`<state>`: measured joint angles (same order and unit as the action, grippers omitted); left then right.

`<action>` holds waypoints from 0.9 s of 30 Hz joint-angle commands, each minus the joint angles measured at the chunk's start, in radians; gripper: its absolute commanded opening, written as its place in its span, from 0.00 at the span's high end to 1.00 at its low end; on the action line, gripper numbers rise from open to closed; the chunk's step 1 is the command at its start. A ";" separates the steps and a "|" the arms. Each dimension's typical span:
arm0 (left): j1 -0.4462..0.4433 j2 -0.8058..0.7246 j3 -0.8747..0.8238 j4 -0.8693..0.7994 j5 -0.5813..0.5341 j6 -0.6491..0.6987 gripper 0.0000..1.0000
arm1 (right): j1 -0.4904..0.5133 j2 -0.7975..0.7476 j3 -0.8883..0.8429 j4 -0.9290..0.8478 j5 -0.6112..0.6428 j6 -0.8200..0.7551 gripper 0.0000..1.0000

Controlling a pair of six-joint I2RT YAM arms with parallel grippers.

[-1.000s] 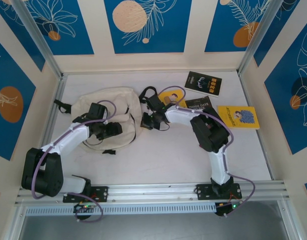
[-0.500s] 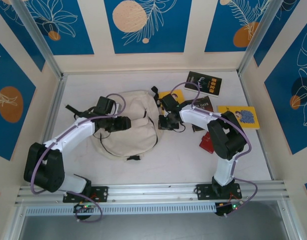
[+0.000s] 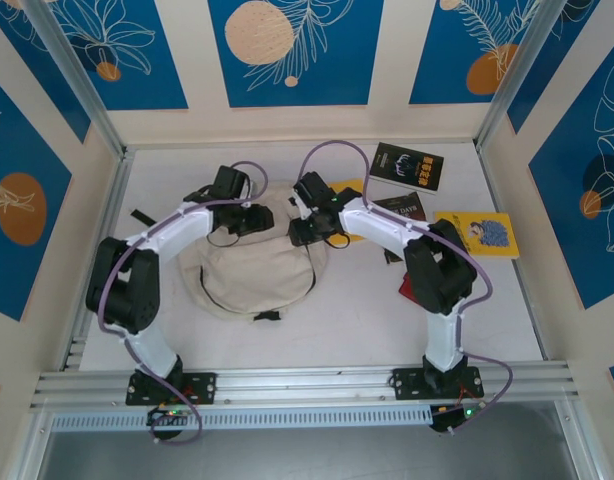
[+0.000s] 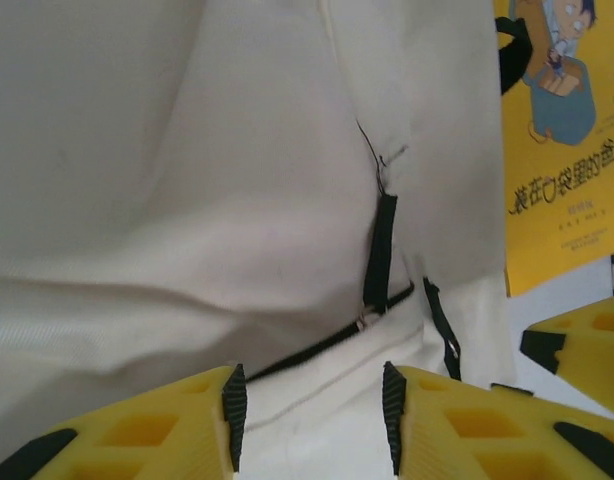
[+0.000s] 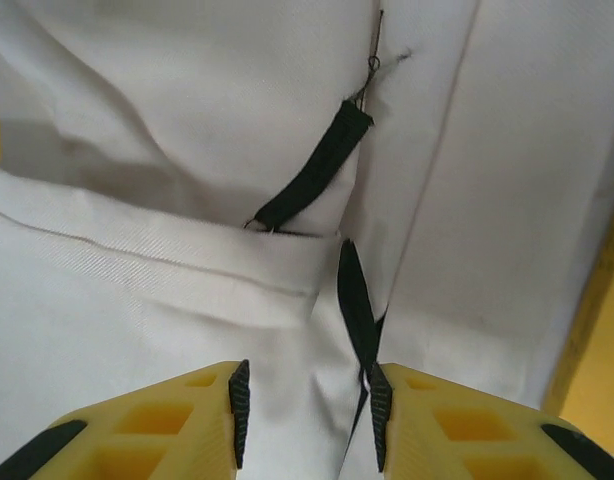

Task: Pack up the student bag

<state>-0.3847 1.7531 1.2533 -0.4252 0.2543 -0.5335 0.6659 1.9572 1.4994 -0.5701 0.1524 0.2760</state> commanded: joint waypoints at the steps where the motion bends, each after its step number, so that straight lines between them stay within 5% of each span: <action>1: -0.006 0.054 0.047 0.000 -0.024 -0.021 0.60 | -0.005 0.058 0.056 -0.056 -0.033 -0.086 0.60; 7: -0.003 0.130 0.038 -0.013 -0.087 -0.020 0.63 | -0.014 0.116 0.100 -0.076 -0.046 -0.093 0.63; 19: -0.004 0.174 -0.011 -0.022 -0.115 -0.010 0.69 | -0.041 0.114 0.101 -0.097 0.141 0.054 0.77; 27: -0.003 0.139 0.037 -0.038 -0.082 -0.005 0.68 | -0.036 0.137 0.139 -0.100 -0.013 0.065 0.73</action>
<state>-0.3847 1.9171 1.2598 -0.4274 0.1638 -0.5472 0.6243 2.0811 1.5955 -0.6483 0.2100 0.3172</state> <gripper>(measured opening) 0.320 0.264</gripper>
